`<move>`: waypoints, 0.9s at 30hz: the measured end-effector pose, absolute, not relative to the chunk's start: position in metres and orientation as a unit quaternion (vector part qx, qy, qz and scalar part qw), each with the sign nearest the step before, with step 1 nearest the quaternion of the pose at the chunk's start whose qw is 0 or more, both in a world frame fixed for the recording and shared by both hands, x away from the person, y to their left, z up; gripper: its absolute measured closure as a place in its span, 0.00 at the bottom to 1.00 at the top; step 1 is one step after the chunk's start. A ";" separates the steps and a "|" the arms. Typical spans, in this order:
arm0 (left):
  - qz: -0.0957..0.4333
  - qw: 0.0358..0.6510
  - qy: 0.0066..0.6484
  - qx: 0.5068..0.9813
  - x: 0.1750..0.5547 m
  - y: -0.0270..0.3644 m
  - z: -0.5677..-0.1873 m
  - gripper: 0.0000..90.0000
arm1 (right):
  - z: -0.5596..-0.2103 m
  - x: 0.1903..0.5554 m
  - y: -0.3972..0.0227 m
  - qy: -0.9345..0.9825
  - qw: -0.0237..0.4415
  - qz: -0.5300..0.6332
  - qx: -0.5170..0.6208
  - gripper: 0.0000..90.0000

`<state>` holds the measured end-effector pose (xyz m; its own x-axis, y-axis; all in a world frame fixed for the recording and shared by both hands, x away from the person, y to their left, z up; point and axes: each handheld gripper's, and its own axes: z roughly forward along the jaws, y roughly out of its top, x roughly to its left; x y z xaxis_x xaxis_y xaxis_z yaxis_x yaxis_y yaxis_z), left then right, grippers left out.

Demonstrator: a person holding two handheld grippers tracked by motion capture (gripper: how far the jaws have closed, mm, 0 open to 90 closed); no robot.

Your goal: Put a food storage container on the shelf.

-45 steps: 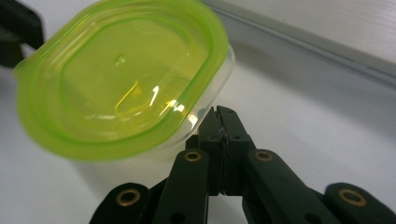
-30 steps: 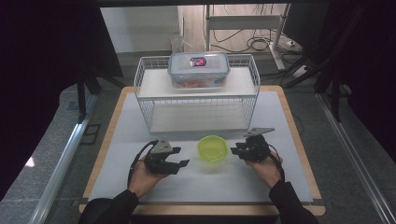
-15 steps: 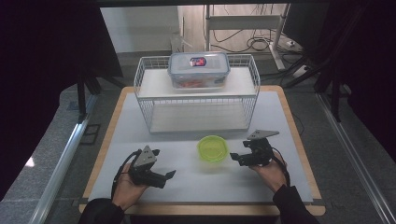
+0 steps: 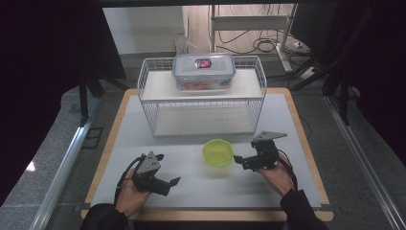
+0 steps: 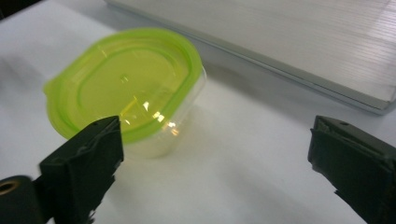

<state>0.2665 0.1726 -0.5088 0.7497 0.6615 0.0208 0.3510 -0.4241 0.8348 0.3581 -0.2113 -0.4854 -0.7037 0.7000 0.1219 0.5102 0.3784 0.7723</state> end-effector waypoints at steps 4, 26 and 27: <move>0.175 0.436 0.304 0.829 0.266 0.171 -0.510 0.01 | -0.481 0.363 -0.204 0.816 0.067 0.425 0.387 0.03; 0.179 0.421 0.293 0.840 0.266 0.167 -0.512 0.02 | -0.491 0.399 -0.190 0.779 -0.080 0.431 0.448 0.73; 0.179 0.421 0.293 0.840 0.266 0.167 -0.512 0.02 | -0.491 0.398 -0.191 0.777 -0.082 0.432 0.450 0.77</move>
